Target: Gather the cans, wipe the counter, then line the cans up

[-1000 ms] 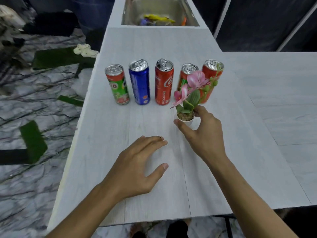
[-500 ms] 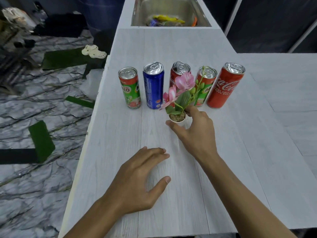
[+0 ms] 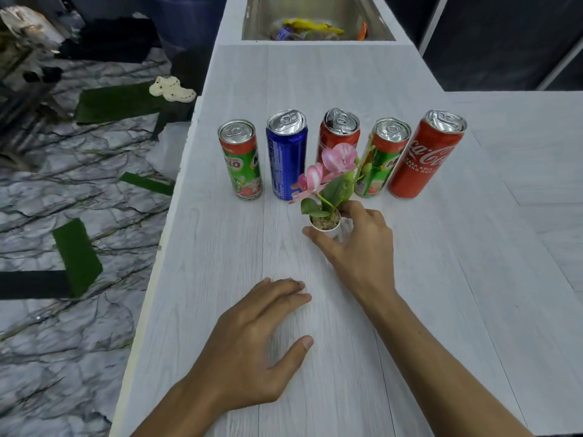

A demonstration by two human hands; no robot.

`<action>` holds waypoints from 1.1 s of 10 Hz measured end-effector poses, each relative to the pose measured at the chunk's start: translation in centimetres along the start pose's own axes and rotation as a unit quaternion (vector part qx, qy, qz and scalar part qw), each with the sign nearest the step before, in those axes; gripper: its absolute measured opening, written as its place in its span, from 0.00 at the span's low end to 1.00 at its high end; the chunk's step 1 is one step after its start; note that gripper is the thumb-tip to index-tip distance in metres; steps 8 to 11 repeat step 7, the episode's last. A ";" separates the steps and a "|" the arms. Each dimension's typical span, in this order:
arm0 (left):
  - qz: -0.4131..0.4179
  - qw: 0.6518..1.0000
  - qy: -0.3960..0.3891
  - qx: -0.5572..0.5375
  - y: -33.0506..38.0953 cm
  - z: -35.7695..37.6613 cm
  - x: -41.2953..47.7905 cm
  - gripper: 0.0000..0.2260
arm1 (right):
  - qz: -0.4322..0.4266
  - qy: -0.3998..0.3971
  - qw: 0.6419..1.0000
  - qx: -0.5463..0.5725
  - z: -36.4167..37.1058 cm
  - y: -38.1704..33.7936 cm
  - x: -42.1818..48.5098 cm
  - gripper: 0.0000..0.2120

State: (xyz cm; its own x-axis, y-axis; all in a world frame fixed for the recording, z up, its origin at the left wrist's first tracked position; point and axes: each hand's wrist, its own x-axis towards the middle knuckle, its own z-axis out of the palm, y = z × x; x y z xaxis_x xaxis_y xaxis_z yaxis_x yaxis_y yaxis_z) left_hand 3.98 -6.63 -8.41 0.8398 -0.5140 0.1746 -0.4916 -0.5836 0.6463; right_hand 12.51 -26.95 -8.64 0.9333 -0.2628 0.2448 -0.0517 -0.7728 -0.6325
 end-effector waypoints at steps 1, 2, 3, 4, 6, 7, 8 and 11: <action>0.001 1.000 -0.001 -0.002 -0.2 0.2 -0.2 0.23 | 0.007 -0.003 1.000 -0.003 0.0 0.0 -0.1 0.30; 0.001 1.000 0.004 -0.002 -0.4 0.5 -0.4 0.23 | 0.018 -0.006 1.000 -0.006 0.2 0.0 -0.3 0.31; 0.006 1.000 0.010 -0.002 -0.5 0.7 -0.4 0.23 | 0.019 -0.002 1.000 -0.004 0.3 0.0 -0.4 0.32; 0.016 1.000 0.014 0.002 -0.6 0.9 -0.3 0.23 | 0.018 -0.009 1.000 0.008 0.2 0.2 -0.6 0.34; 0.021 0.999 -0.014 0.034 -0.9 1.3 -0.3 0.26 | 0.003 -0.017 1.000 0.009 -0.4 1.3 -1.5 0.35; 0.026 0.997 -0.035 0.062 -1.0 1.3 -0.4 0.27 | -0.012 -0.023 1.000 0.013 -0.7 1.8 -1.8 0.34; 0.026 0.997 -0.035 0.062 -1.0 1.3 -0.4 0.27 | -0.012 -0.023 1.000 0.013 -0.7 1.8 -1.8 0.34; 0.026 0.997 -0.035 0.062 -1.0 1.3 -0.4 0.27 | -0.012 -0.023 1.000 0.013 -0.7 1.8 -1.8 0.34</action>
